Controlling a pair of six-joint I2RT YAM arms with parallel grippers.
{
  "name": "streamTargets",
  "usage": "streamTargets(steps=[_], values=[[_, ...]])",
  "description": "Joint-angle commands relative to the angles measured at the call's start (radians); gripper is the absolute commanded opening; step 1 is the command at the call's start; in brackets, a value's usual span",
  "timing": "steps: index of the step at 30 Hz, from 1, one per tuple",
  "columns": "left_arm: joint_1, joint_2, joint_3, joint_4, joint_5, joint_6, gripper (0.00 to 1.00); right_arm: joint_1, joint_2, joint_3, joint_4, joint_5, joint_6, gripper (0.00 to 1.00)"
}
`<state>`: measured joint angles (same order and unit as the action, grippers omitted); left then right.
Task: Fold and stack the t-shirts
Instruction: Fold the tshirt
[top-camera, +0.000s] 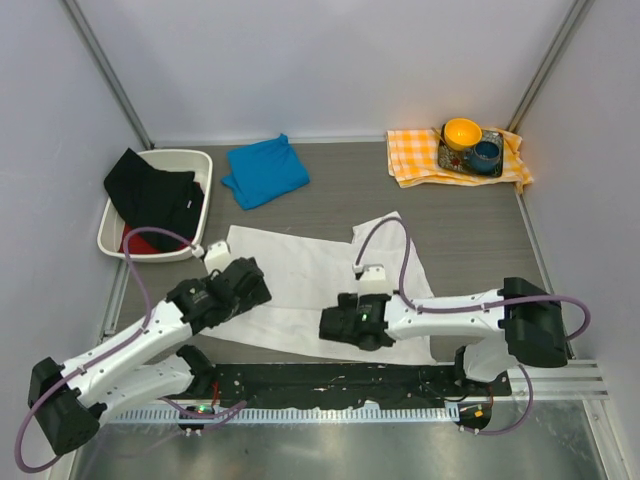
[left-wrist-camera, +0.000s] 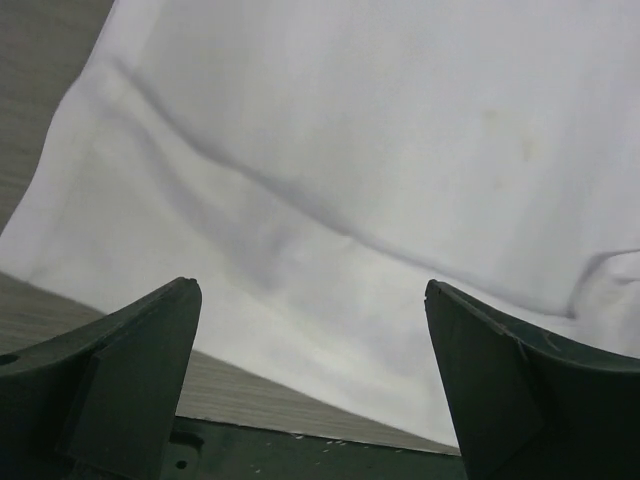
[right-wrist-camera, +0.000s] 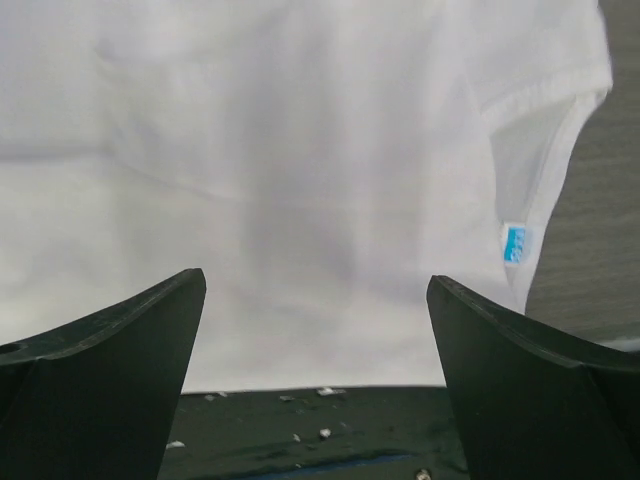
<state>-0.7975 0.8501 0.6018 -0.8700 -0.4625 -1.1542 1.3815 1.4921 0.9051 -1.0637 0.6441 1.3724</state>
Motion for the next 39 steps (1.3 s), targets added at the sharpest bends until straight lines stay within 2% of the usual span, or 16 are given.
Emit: streamTargets(steps=[1, 2, 3, 4, 6, 7, 8, 10, 15, 20, 24, 27, 32, 33, 34, 39], values=[[0.003, 0.108, 0.229, 0.071, -0.137, 0.141, 1.0, -0.145, -0.064, 0.164, 0.083, 0.241, -0.267, 1.0], [0.018, 0.13, 0.255, 0.086, -0.146, 0.195, 1.0, -0.227, -0.076, 0.166, 0.137, 0.249, -0.335, 1.0], [0.03, 0.177, 0.292, 0.129, -0.153, 0.218, 1.0, -0.284, -0.088, 0.164, 0.199, 0.247, -0.487, 1.0], [0.047, 0.2, 0.303, 0.161, -0.137, 0.246, 1.0, -0.338, -0.099, 0.158, 0.338, 0.233, -0.559, 1.0], [0.127, 0.242, 0.317, 0.267, -0.09, 0.32, 1.0, -0.522, -0.113, 0.141, 0.471, 0.128, -0.735, 1.0], [0.153, 0.288, 0.322, 0.294, -0.041, 0.333, 1.0, -0.579, -0.112, 0.137, 0.581, 0.085, -0.771, 1.0], [0.211, 0.309, 0.323, 0.324, -0.01, 0.35, 1.0, -0.645, -0.093, 0.135, 0.625, -0.002, -0.804, 1.0], [0.26, 0.386, 0.325, 0.41, 0.042, 0.387, 1.0, -0.797, -0.055, 0.153, 0.712, -0.059, -0.866, 1.0], [0.463, 0.556, 0.359, 0.508, 0.191, 0.398, 1.0, -1.019, 0.109, 0.216, 0.8, -0.216, -0.882, 0.95], [0.581, 0.71, 0.459, 0.525, 0.246, 0.401, 0.97, -1.088, 0.25, 0.333, 0.812, -0.267, -0.892, 0.88], [0.613, 0.786, 0.555, 0.536, 0.274, 0.418, 0.95, -1.119, 0.322, 0.412, 0.811, -0.323, -0.875, 0.81], [0.627, 0.837, 0.613, 0.522, 0.277, 0.436, 0.88, -1.121, 0.346, 0.426, 0.812, -0.353, -0.877, 0.79], [0.659, 0.894, 0.642, 0.511, 0.283, 0.462, 0.65, -1.124, 0.362, 0.423, 0.812, -0.371, -0.88, 0.75], [0.665, 0.908, 0.644, 0.5, 0.286, 0.462, 0.57, -1.124, 0.364, 0.425, 0.811, -0.374, -0.88, 0.75], [0.678, 0.909, 0.638, 0.487, 0.297, 0.467, 0.55, -1.122, 0.364, 0.425, 0.812, -0.377, -0.881, 0.75], [0.696, 0.911, 0.621, 0.425, 0.274, 0.479, 0.58, -1.122, 0.37, 0.426, 0.811, -0.4, -0.872, 0.75]])
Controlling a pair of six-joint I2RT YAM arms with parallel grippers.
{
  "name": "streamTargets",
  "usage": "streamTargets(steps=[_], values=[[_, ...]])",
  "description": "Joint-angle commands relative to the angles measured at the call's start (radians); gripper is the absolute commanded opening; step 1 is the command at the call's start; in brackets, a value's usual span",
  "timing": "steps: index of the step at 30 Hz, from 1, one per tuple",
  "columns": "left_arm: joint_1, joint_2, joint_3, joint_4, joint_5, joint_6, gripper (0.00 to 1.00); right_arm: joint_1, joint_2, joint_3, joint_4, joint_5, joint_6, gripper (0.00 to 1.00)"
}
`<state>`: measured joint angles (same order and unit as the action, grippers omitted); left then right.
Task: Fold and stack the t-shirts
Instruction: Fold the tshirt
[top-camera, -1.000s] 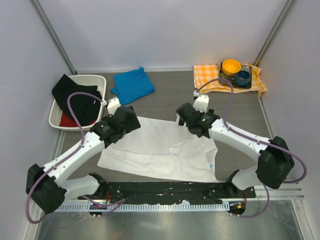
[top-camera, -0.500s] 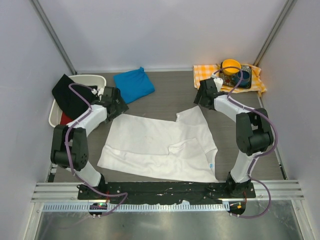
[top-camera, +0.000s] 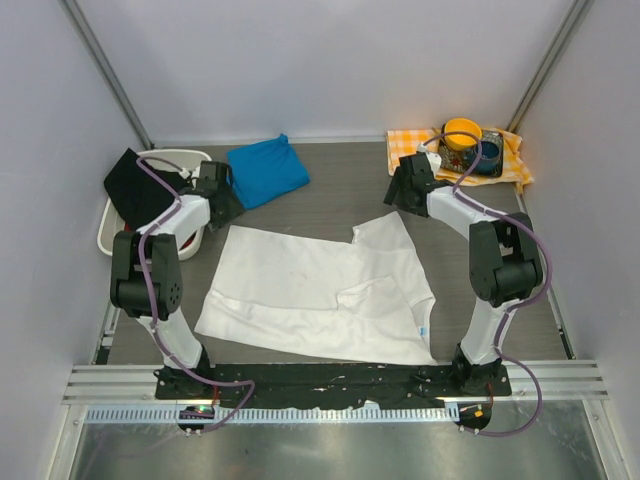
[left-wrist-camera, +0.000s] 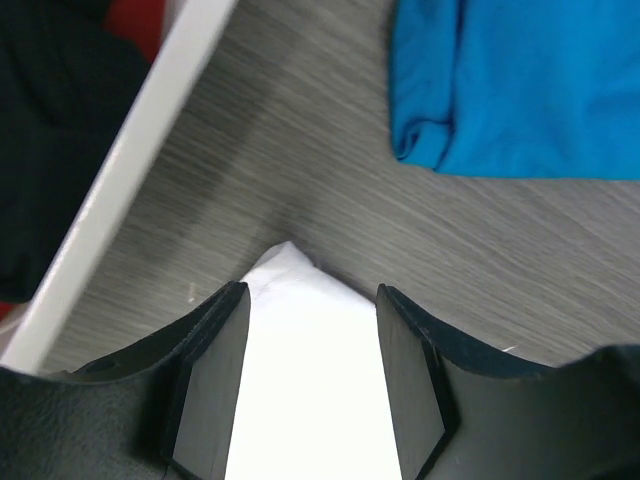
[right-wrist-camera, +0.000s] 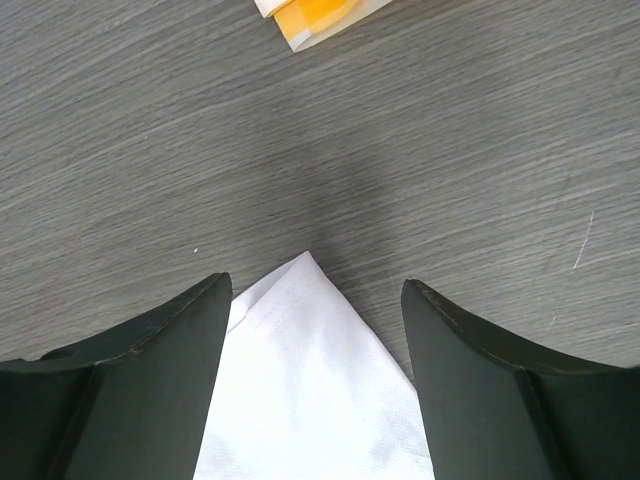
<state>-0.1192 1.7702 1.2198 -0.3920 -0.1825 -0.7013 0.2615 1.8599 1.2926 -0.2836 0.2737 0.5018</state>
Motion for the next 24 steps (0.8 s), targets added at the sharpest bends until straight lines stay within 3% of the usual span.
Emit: streamTargets(steps=[1, 11, 17, 24], values=[[0.019, -0.003, 0.003, -0.068, -0.009, 0.029, 0.58, -0.002, 0.004, 0.04, 0.032, -0.034, 0.003, 0.75], [0.024, 0.084, 0.032, -0.058, 0.069, -0.01, 0.58, -0.002, 0.028, 0.028, 0.034, -0.03, 0.001, 0.74], [0.024, 0.112, 0.026, -0.044, 0.066, -0.017, 0.47, -0.002, 0.039, 0.03, 0.032, -0.033, 0.004, 0.74], [0.024, 0.133, 0.027, -0.039, 0.031, -0.013, 0.2, -0.002, 0.059, 0.031, 0.032, -0.039, 0.003, 0.73]])
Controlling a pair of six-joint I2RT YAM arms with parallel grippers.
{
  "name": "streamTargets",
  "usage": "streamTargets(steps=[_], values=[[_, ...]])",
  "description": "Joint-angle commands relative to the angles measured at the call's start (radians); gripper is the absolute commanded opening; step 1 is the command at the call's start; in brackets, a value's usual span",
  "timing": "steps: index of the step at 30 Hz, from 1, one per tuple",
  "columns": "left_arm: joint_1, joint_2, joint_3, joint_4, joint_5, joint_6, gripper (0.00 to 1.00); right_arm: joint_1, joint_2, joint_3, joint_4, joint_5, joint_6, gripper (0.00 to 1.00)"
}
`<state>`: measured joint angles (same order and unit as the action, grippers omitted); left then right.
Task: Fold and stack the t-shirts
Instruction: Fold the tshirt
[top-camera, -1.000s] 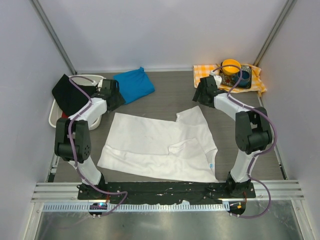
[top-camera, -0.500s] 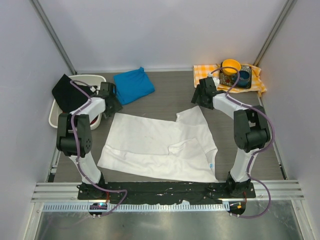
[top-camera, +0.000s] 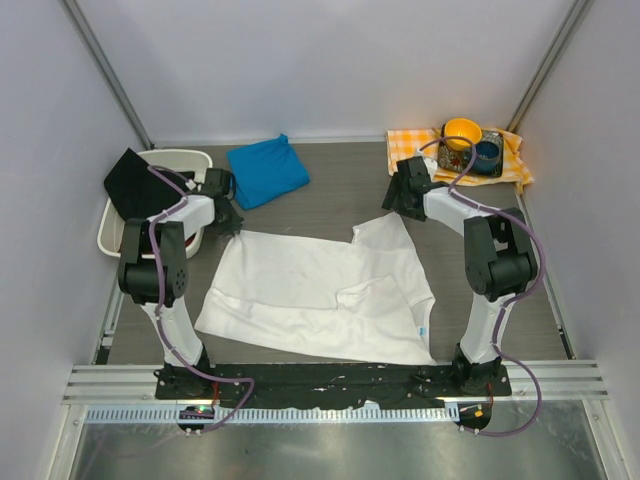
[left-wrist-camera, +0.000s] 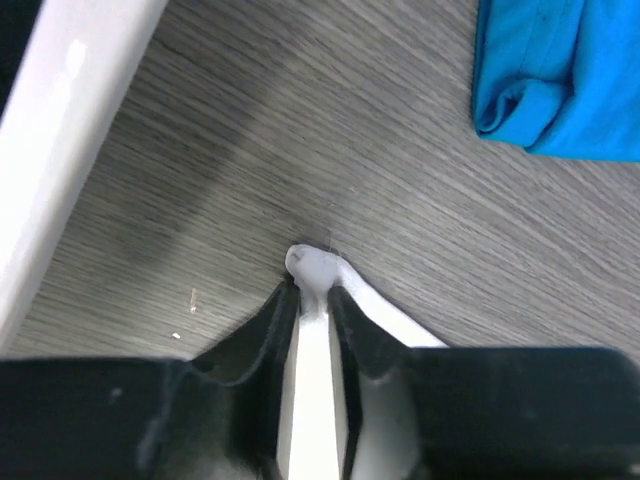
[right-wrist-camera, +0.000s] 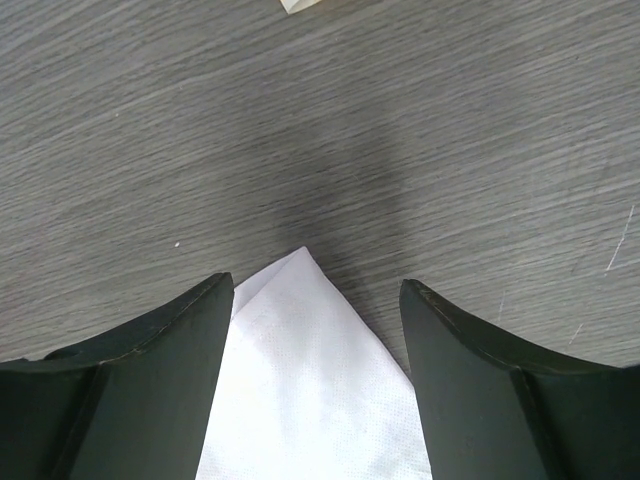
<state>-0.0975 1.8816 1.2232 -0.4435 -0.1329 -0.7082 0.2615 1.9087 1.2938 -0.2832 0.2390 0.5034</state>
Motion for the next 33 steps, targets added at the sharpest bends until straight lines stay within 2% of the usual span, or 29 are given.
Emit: streamTargets(steps=[1, 2, 5, 6, 18, 26, 29, 33], values=[[0.002, 0.027, 0.028, 0.011, -0.022, -0.007, 0.17, -0.002, 0.013, 0.03, 0.033, -0.006, 0.004, 0.73], [0.002, 0.03, 0.032, 0.009, -0.03, -0.007, 0.11, -0.002, 0.015, 0.03, 0.032, -0.009, 0.004, 0.73], [0.002, 0.034, 0.036, 0.005, -0.034, -0.007, 0.05, -0.002, 0.024, 0.025, 0.033, -0.003, 0.006, 0.73], [0.002, 0.033, 0.033, 0.006, -0.036, -0.007, 0.0, -0.004, 0.027, 0.025, 0.035, -0.001, 0.009, 0.73], [0.002, 0.033, 0.022, 0.008, -0.053, -0.004, 0.0, -0.002, 0.05, 0.01, 0.047, -0.017, 0.024, 0.56], [0.004, 0.031, 0.018, 0.003, -0.065, -0.008, 0.0, -0.002, 0.058, -0.024, 0.062, -0.036, 0.038, 0.54], [0.005, 0.033, 0.015, 0.002, -0.07, -0.011, 0.0, -0.002, 0.061, -0.04, 0.07, -0.043, 0.046, 0.5], [0.007, 0.028, 0.009, 0.002, -0.077, -0.016, 0.0, -0.002, 0.07, -0.045, 0.069, -0.047, 0.047, 0.37]])
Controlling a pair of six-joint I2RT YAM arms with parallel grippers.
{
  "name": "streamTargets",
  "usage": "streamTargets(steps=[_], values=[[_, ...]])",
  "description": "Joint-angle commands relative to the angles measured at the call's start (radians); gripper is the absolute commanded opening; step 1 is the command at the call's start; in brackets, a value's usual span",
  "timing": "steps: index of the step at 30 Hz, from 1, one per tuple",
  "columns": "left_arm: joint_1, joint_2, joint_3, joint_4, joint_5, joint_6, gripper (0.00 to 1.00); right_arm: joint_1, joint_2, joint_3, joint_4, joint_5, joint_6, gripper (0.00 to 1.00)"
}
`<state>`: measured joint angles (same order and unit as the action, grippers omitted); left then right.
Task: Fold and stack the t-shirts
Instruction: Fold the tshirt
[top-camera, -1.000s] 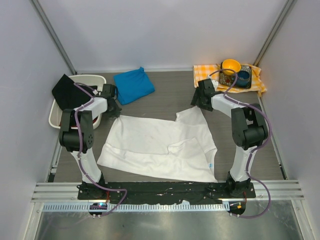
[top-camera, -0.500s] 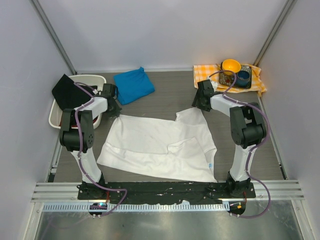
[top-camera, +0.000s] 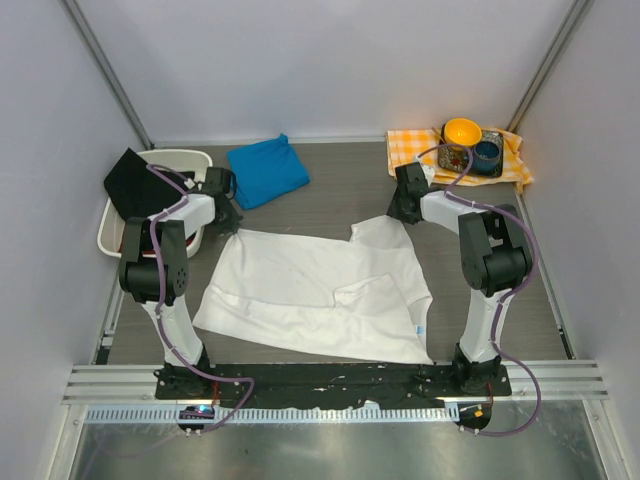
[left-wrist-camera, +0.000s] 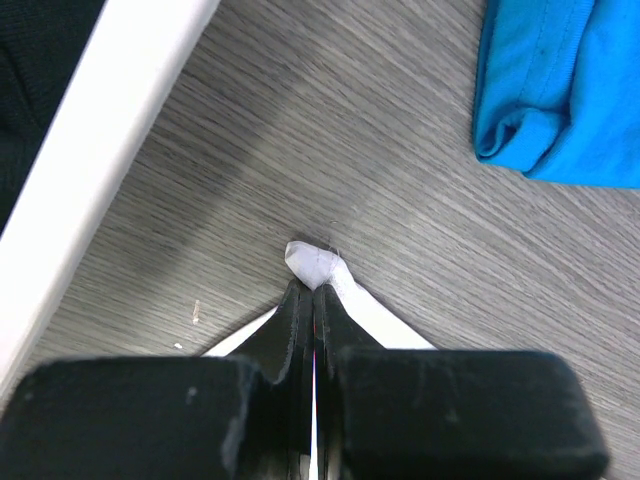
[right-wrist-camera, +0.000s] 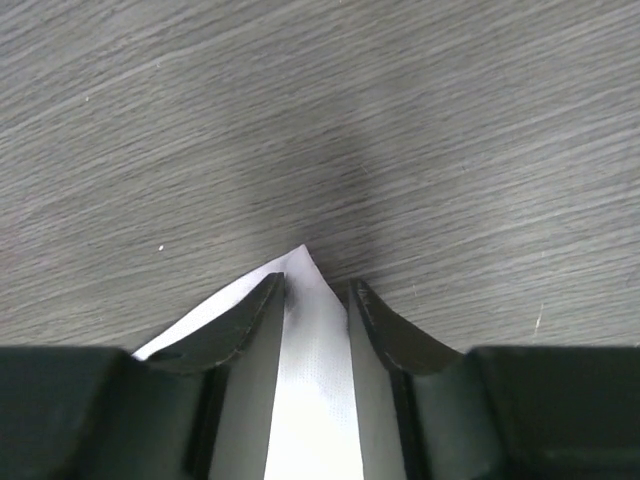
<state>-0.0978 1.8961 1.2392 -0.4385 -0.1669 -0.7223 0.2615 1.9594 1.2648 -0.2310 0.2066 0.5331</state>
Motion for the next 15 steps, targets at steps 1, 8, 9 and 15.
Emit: streamTargets(steps=[1, 8, 9, 15], values=[[0.009, 0.014, -0.007, -0.003, -0.043, -0.003, 0.0, -0.004, 0.019, -0.012, 0.015, -0.015, 0.016, 0.34], [0.009, 0.006, 0.006, -0.008, -0.037, -0.011, 0.0, -0.004, 0.016, 0.06, -0.028, 0.056, -0.007, 0.01], [0.009, 0.001, 0.006, -0.008, -0.039, -0.012, 0.0, -0.001, 0.018, 0.076, -0.037, 0.065, -0.015, 0.01], [0.02, -0.037, -0.006, 0.006, -0.037, -0.061, 0.0, -0.002, 0.003, 0.221, -0.071, 0.112, -0.076, 0.01]])
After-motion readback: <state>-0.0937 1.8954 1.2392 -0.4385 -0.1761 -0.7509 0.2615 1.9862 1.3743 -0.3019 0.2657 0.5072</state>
